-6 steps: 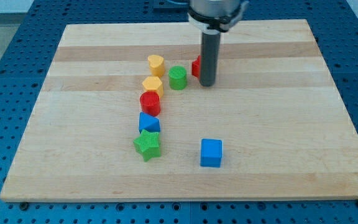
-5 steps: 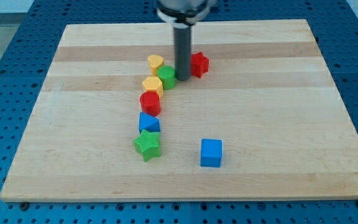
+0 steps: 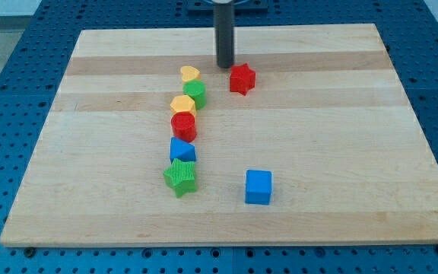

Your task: Push the red star towards the top left of the board

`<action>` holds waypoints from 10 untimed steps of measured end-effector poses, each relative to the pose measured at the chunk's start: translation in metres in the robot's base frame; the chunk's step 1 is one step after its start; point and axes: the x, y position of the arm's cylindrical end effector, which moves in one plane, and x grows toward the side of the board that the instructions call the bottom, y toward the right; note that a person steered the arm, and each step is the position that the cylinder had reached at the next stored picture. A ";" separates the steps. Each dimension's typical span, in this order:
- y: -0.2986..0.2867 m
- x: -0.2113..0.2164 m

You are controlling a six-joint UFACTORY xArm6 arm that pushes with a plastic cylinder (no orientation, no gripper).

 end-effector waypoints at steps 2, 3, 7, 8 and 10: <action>0.088 0.020; 0.098 0.062; 0.002 0.023; -0.005 0.055; -0.046 0.021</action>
